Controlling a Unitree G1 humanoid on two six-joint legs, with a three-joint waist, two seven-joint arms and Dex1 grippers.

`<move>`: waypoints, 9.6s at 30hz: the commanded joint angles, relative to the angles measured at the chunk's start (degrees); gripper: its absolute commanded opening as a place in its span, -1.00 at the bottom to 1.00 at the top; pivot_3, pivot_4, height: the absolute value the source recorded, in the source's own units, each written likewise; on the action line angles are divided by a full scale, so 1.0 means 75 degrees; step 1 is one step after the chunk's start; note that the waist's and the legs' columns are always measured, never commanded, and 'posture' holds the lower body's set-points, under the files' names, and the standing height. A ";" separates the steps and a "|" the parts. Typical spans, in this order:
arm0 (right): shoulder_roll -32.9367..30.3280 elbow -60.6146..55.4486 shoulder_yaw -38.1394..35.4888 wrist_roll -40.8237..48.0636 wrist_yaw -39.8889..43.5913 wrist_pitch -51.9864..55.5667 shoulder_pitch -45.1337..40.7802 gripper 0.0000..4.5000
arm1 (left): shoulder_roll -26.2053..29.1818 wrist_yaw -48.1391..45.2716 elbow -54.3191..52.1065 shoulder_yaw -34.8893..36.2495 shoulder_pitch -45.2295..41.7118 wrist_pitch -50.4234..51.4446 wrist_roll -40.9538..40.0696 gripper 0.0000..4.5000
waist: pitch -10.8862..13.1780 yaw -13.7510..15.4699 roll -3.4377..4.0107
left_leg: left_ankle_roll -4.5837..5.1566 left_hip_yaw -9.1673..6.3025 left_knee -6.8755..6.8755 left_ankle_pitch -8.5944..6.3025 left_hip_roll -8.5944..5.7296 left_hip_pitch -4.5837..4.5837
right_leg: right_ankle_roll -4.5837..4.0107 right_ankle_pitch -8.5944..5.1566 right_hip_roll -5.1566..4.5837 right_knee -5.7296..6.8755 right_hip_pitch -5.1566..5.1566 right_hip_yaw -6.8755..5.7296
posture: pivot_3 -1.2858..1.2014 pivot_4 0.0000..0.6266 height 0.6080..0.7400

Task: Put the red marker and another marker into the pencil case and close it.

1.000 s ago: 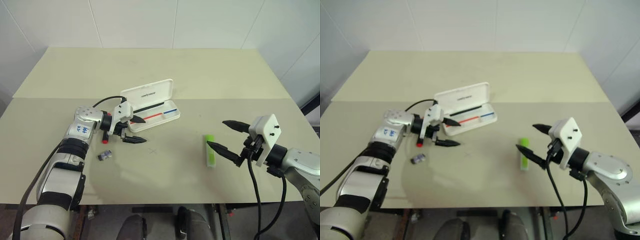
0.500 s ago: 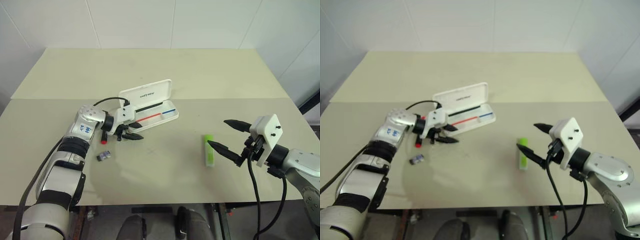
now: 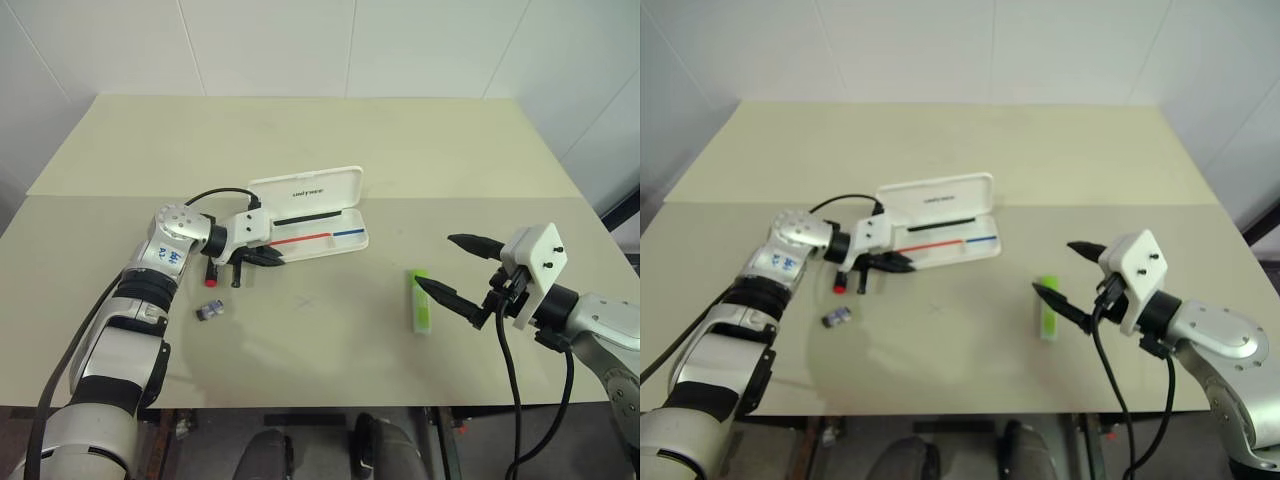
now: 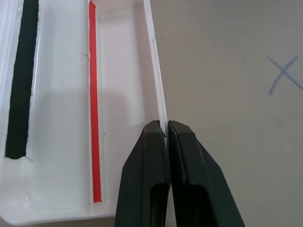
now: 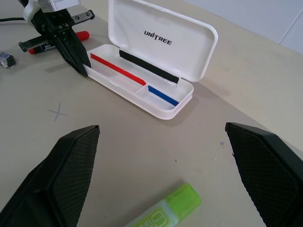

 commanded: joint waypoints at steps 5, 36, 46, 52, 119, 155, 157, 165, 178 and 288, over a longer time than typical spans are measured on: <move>-0.0320 -0.0096 -0.0615 0.0377 0.0471 -0.0006 0.0315 1.00 | 0.0009 -0.0447 -0.0962 0.0491 0.0254 -0.0031 -0.0840 -0.99 | 0.0000 0.0002 -0.0001 | 0.0006 0.0001 -0.0003 -0.0004 0.0000 -0.0005 | 0.0000 0.0000 0.0001 -0.0011 -0.0001 -0.0001 | 0.03 -0.52 1.00; -0.0355 -0.0507 -0.1617 0.0623 0.2342 -0.1478 0.2954 1.00 | 0.1574 -0.0824 -0.6181 0.0160 0.3384 0.1625 -0.1597 -0.99 | 0.0001 -0.0004 -0.0001 | 0.0000 -0.0001 0.0005 -0.0001 0.0004 0.0015 | -0.0001 0.0000 0.0000 0.0005 0.0007 0.0012 | 0.03 -0.52 1.00; -0.0227 -0.0585 -0.1489 0.0466 0.2122 -0.1465 0.2960 1.00 | 0.1638 -0.0753 -0.6356 -0.0142 0.3525 0.1766 -0.1320 -0.99 | 0.0001 0.0005 -0.0001 | 0.0000 -0.0002 0.0006 -0.0001 0.0003 0.0015 | -0.0001 0.0000 0.0000 0.0007 0.0007 0.0012 | 0.03 -0.52 1.00; -0.0213 -0.0594 -0.1478 0.0459 0.1990 -0.1439 0.2946 1.00 | 0.1452 -0.0513 -0.6410 -0.0283 0.3538 0.1572 -0.1144 -0.99 | 0.0000 0.0019 -0.0001 | 0.0000 -0.0003 0.0007 0.0000 0.0002 0.0016 | -0.0001 0.0000 -0.0001 0.0008 0.0008 0.0013 | 0.03 -0.52 1.00; -0.0448 -0.0553 0.0131 0.1830 0.2421 -0.0927 0.0397 1.00 | -0.0245 0.3132 -1.0091 0.2733 0.4417 0.3650 -0.4756 0.97 | 0.0002 0.0008 -0.0002 | 0.0026 -0.0090 -0.0003 -0.0016 0.0007 0.0106 | -0.0011 -0.0001 0.0009 -0.0034 0.0114 0.0016 | 0.03 -0.52 1.00; 0.0732 0.2194 0.1105 0.0245 0.3778 -0.3039 0.0286 1.00 | -0.0397 0.8723 -0.9608 0.3985 0.6439 0.5852 -0.1525 0.97 | 0.0006 0.0005 0.0000 | 0.0017 -0.0085 -0.0018 -0.0047 0.0024 0.0108 | -0.0021 -0.0007 0.0002 -0.0030 0.0108 -0.0005 | 0.03 -0.52 1.00; 0.0719 0.2250 0.1044 0.0238 0.3873 -0.3202 0.0400 1.00 | -0.0480 0.8791 -0.9487 0.3920 0.6421 0.5952 -0.1430 0.97 | 0.0006 0.0004 0.0000 | 0.0017 -0.0085 -0.0019 -0.0050 0.0025 0.0107 | -0.0021 -0.0007 -0.0001 -0.0029 0.0108 -0.0007 | 0.03 -0.52 1.00; 0.0578 0.1872 0.0494 0.0757 0.3924 -0.3242 0.0679 1.00 | -0.0693 0.8933 -0.9024 0.3624 0.6373 0.5904 -0.1142 0.97 | 0.0007 0.0000 0.0002 | 0.0020 -0.0081 -0.0019 -0.0060 0.0036 0.0105 | -0.0020 -0.0006 -0.0006 -0.0031 0.0107 -0.0006 | 0.03 -0.52 1.00; -0.0631 0.0779 -0.0564 0.1692 0.3834 -0.2172 0.0686 1.00 | -0.0978 0.8932 -0.8220 0.3105 0.6025 0.5758 -0.0905 0.97 | 0.0009 0.0011 0.0004 | 0.0021 -0.0081 -0.0019 -0.0064 0.0048 0.0106 | -0.0022 -0.0007 -0.0018 -0.0044 0.0101 -0.0005 | 0.03 -0.52 1.00; 0.0320 -0.0087 0.0752 0.1451 0.1731 -0.1447 -0.0042 1.00 | 0.0880 0.2365 -0.8948 0.3824 0.3392 0.4956 -0.5184 -0.74 | 0.0035 -0.0002 -0.0035 | -0.0005 0.0028 -0.0005 -0.0044 0.0017 0.0013 | -0.0011 0.0004 -0.0010 -0.0032 0.0004 -0.0028 | 0.03 -0.52 1.00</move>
